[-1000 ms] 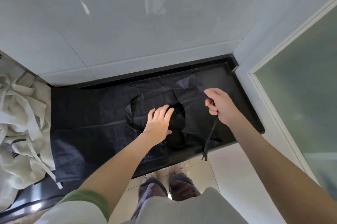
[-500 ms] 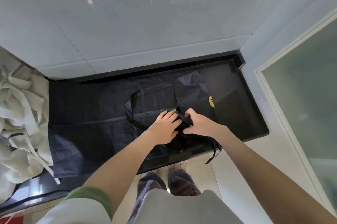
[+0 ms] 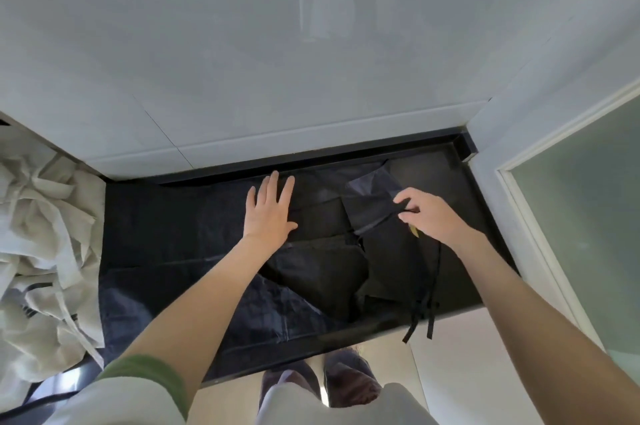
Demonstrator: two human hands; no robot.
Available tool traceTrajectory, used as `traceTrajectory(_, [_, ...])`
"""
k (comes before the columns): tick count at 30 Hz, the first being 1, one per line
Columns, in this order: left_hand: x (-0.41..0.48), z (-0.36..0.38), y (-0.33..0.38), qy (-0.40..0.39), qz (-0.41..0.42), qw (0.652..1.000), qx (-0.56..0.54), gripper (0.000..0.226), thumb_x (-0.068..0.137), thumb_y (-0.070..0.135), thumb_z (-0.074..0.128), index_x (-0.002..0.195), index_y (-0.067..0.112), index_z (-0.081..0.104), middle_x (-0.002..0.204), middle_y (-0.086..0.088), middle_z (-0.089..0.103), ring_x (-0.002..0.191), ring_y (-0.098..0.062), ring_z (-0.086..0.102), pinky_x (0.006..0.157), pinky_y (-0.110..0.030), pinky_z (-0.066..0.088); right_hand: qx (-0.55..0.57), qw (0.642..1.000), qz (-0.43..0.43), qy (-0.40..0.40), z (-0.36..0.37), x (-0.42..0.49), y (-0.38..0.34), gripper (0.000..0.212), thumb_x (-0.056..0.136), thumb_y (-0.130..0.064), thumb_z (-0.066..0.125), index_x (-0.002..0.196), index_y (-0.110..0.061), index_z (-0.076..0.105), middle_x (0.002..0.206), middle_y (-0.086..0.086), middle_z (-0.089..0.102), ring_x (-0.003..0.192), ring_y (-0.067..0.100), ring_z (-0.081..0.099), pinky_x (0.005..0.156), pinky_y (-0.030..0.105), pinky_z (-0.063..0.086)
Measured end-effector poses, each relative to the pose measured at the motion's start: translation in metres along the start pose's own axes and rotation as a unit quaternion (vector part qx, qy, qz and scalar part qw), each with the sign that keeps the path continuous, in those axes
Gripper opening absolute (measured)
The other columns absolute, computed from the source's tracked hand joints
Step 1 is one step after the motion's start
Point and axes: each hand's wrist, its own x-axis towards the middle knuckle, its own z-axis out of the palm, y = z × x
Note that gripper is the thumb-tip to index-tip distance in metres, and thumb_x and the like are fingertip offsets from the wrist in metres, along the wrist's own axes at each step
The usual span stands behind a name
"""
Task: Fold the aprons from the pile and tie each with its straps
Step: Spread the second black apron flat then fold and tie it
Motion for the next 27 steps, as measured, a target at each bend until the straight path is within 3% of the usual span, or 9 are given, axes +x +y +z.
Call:
traceTrajectory(2, [0.011, 0.001, -0.011, -0.072, 0.003, 0.997, 0.037, 0.098, 0.092, 0.052, 0.053, 0.152, 0.018, -0.016, 0.160, -0.016, -0.012, 0.148, -0.031, -0.009, 0.119, -0.050, 0.002, -0.063, 0.997, 0.015, 0.036, -0.014, 0.017, 0.004, 0.031, 0.093, -0.011, 0.060, 0.122, -0.020, 0.052, 0.099, 0.002, 0.065, 0.096, 0.023, 0.062, 0.085, 0.030, 0.047])
traceTrajectory(6, [0.025, 0.000, -0.013, -0.136, 0.022, 0.990, 0.036, 0.103, 0.089, 0.052, 0.057, 0.152, 0.015, -0.015, 0.161, -0.013, -0.010, 0.148, -0.028, -0.011, 0.119, -0.050, -0.003, -0.251, 0.953, 0.072, 0.153, -0.026, 0.041, 0.010, 0.051, 0.090, -0.011, 0.060, 0.138, -0.018, 0.042, 0.130, 0.008, 0.056, 0.122, 0.029, 0.048, 0.102, 0.044, 0.034])
traceTrajectory(9, [0.033, -0.004, -0.018, -0.144, 0.006, 0.990, 0.000, 0.114, 0.081, 0.056, 0.067, 0.153, 0.014, -0.010, 0.161, -0.010, -0.003, 0.149, -0.027, -0.006, 0.118, -0.051, -0.004, -0.316, 0.933, 0.141, 0.103, -0.027, 0.051, 0.007, 0.069, 0.087, -0.014, 0.060, 0.147, -0.018, 0.026, 0.146, 0.012, 0.035, 0.135, 0.033, 0.032, 0.108, 0.048, 0.028])
traceTrajectory(11, [0.037, -0.005, -0.023, -0.138, 0.005, 0.990, -0.009, 0.114, 0.076, 0.064, 0.065, 0.154, 0.014, -0.003, 0.160, -0.008, 0.004, 0.148, -0.028, 0.001, 0.117, -0.053, -0.004, -0.298, 0.946, 0.111, 0.063, -0.019, 0.057, -0.002, 0.072, 0.086, -0.014, 0.060, 0.148, -0.019, 0.024, 0.149, 0.012, 0.030, 0.136, 0.034, 0.028, 0.109, 0.049, 0.027])
traceTrajectory(13, [0.040, -0.006, -0.023, -0.099, -0.006, 0.995, -0.027, 0.101, 0.081, 0.072, 0.051, 0.153, 0.013, 0.009, 0.156, -0.009, 0.017, 0.144, -0.028, 0.015, 0.118, -0.051, 0.004, -0.269, 0.962, 0.041, 0.038, -0.006, 0.063, -0.016, 0.067, 0.088, -0.014, 0.057, 0.148, -0.018, 0.028, 0.150, 0.010, 0.030, 0.136, 0.033, 0.029, 0.109, 0.046, 0.027])
traceTrajectory(15, [0.045, -0.010, -0.020, -0.057, -0.048, 0.996, -0.049, 0.083, 0.091, 0.067, 0.038, 0.148, 0.009, 0.023, 0.147, -0.010, 0.031, 0.135, -0.029, 0.030, 0.113, -0.045, 0.020, -0.234, 0.972, -0.020, 0.006, 0.010, 0.067, -0.031, 0.059, 0.092, -0.012, 0.051, 0.148, -0.016, 0.030, 0.150, 0.010, 0.032, 0.134, 0.032, 0.033, 0.108, 0.042, 0.030])
traceTrajectory(19, [0.052, -0.018, -0.018, -0.074, -0.070, 0.995, -0.006, 0.050, 0.096, 0.044, 0.047, 0.134, 0.012, 0.045, 0.131, -0.010, 0.040, 0.121, -0.028, 0.037, 0.100, -0.039, 0.031, -0.202, 0.977, -0.048, -0.045, 0.035, 0.070, -0.048, 0.051, 0.098, -0.011, 0.042, 0.147, -0.016, 0.032, 0.148, 0.010, 0.036, 0.129, 0.030, 0.041, 0.103, 0.041, 0.041])
traceTrajectory(23, [0.049, -0.021, -0.023, -0.036, 0.019, 0.999, -0.028, 0.037, 0.099, 0.037, 0.045, 0.131, 0.020, 0.050, 0.127, -0.006, 0.046, 0.118, -0.026, 0.040, 0.100, -0.038, 0.030, -0.229, 0.970, -0.076, 0.020, 0.034, 0.075, -0.057, 0.058, 0.095, -0.008, 0.046, 0.149, -0.019, 0.029, 0.144, 0.010, 0.038, 0.127, 0.029, 0.038, 0.097, 0.040, 0.044])
traceTrajectory(27, [0.041, -0.036, -0.022, -0.011, 0.145, 0.985, -0.097, 0.025, 0.104, 0.026, 0.039, 0.119, 0.012, 0.052, 0.101, -0.007, 0.061, 0.091, -0.025, 0.056, 0.085, -0.033, 0.040, -0.252, 0.960, -0.123, 0.011, 0.021, 0.078, -0.054, 0.091, 0.086, -0.004, 0.057, 0.155, -0.030, 0.004, 0.157, 0.005, 0.016, 0.129, 0.031, 0.029, 0.097, 0.040, 0.044])
